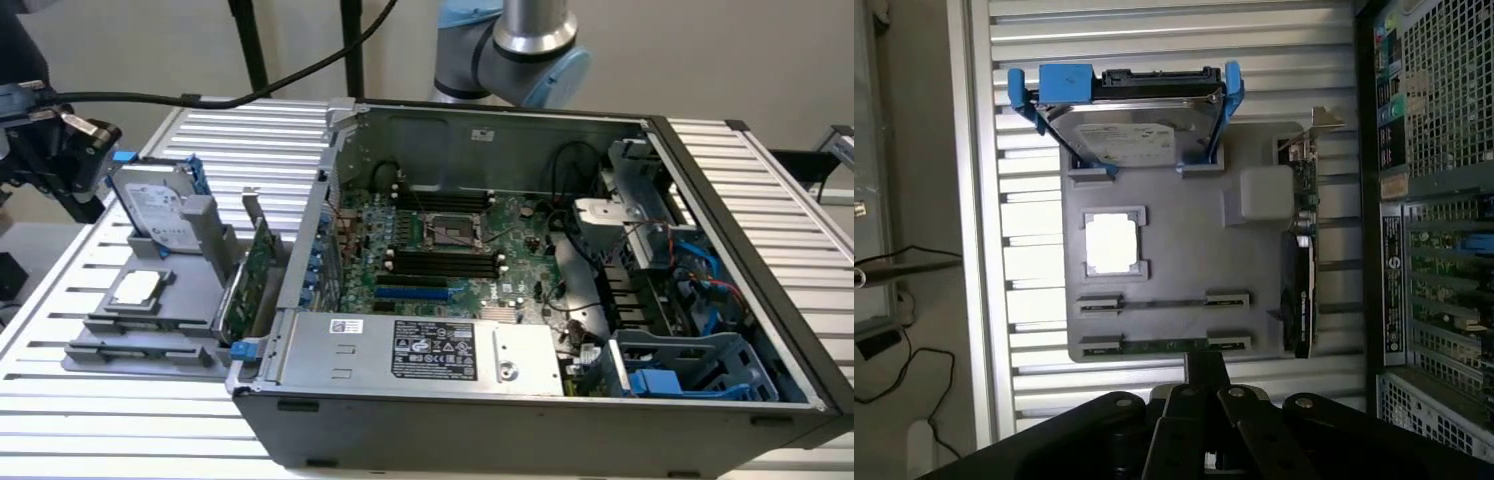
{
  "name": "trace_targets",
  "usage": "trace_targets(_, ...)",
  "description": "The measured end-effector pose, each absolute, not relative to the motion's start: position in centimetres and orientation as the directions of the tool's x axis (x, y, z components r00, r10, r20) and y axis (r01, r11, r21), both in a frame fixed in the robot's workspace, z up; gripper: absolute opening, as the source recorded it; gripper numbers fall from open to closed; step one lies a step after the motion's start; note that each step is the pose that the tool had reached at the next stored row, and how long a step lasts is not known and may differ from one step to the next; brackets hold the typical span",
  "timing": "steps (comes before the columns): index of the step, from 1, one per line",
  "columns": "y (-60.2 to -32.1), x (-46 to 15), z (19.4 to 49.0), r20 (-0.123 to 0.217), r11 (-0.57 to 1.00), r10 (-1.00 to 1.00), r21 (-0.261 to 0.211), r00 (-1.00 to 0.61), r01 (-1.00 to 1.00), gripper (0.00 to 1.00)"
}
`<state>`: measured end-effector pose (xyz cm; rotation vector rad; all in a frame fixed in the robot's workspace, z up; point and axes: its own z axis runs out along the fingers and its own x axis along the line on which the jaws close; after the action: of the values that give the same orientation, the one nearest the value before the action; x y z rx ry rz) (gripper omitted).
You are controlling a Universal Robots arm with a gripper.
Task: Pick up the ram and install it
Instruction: 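Reach for the ram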
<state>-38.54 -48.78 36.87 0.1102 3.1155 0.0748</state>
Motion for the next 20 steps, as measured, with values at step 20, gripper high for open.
trace_targets(20,-49.0,-39.9,36.2,-0.009,0.998,0.064,0.02,-0.998,0.063,0.11)
